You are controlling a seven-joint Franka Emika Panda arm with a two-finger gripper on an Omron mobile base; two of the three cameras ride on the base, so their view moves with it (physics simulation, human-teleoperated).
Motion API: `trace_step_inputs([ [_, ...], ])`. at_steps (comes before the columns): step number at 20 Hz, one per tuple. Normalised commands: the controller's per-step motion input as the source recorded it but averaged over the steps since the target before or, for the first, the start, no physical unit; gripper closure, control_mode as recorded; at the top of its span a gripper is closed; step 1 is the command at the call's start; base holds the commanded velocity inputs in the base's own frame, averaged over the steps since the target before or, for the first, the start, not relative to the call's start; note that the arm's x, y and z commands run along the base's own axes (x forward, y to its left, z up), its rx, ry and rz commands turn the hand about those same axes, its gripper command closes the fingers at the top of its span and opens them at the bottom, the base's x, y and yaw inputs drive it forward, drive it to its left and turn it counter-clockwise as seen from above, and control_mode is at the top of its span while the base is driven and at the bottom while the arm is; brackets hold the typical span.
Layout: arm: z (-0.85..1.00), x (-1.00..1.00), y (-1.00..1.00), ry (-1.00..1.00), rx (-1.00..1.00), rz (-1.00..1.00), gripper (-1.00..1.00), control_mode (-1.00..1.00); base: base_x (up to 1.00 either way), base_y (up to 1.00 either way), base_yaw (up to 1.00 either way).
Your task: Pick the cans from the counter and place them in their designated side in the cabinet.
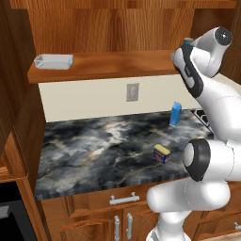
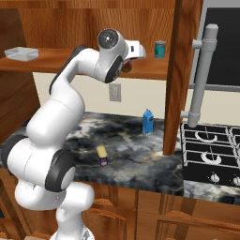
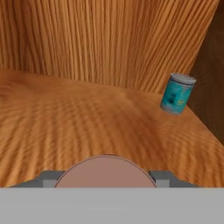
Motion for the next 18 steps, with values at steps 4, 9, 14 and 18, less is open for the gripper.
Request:
trace_step_inputs([
  [4, -0.03, 0.38, -0.11, 0.0, 0.0, 0.0, 1.0, -1.0, 0.0, 0.0, 0.0],
  [9, -0.01, 0.36, -0.12, 0.0, 0.0, 0.0, 1.0, -1.0, 0.0, 0.0, 0.0],
  [14, -0.09, 0.32, -0.1, 0.0, 0.0, 0.0, 1.0, -1.0, 0.0, 0.0, 0.0],
  [18, -0.13, 0.29, -0.11, 0.0, 0.0, 0.0, 1.0, -1.0, 0.0, 0.0, 0.0],
])
